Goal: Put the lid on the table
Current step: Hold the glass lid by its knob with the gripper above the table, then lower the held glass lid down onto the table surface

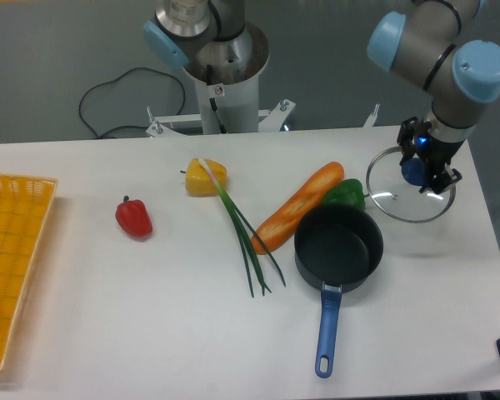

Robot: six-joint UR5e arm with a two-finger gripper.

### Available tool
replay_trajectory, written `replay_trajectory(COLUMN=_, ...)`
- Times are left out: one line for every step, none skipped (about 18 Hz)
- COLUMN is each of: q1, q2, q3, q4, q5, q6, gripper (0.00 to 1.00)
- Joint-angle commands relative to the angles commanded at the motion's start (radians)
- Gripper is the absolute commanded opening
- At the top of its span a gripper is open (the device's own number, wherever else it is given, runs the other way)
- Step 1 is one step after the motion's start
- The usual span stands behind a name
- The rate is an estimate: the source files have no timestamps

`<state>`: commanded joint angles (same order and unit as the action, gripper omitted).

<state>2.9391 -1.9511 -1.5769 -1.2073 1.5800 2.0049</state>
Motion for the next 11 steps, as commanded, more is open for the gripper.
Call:
replay_trajectory(q1=0.002, q2=-0.012, q3=0.000, q4=0.014, q5=0.002, q6=0.005, gripper=0.62)
replay_trajectory(q1=0.003, q2=-0.025, q3=-0.002, q4=0.031, q5=0.003, q6=0.017, gripper=0.62)
replay_trajectory(q1=0.006, q2=-0.038, q3=-0.002, q4=0.043, q5=0.005, q6=0.034, gripper=0.62)
replay_trajectory(q1=0.012, q2=-0.045, q3=-0.003, q4=0.054, q5=0.005, q6=0.044, gripper=0.62)
replay_trajectory(q1=0.014, q2=-0.046, q3=-0.003, q4=0.061, q5=0.005, q6=0.044, gripper=0.62)
replay_trajectory(q1=0.014, q2=-0.049, q3=-0.002, q4=0.061, q5=0.005, q6=0.046, gripper=0.62)
replay_trajectory(q1=0.014, q2=-0.051, q3=-0.002, q4=0.063, q5=0.005, q6=0.046, gripper=0.62)
replay_trajectory(q1=0.015, q2=-0.052, q3=0.000, q4=0.063, q5=0.005, q6=0.046, gripper=0.62)
replay_trajectory(q1=0.015, q2=-0.054, q3=0.002, q4=0.064, q5=0.006, q6=0.046, gripper=0.62)
replay_trajectory(q1=0.020, q2=-0.058, q3=0.005, q4=0.063, q5=0.006, q6=0.049, gripper=0.62)
replay_trajectory(q1=0.024, q2=-0.064, q3=0.008, q4=0.064, q5=0.006, q6=0.058, gripper=0.62)
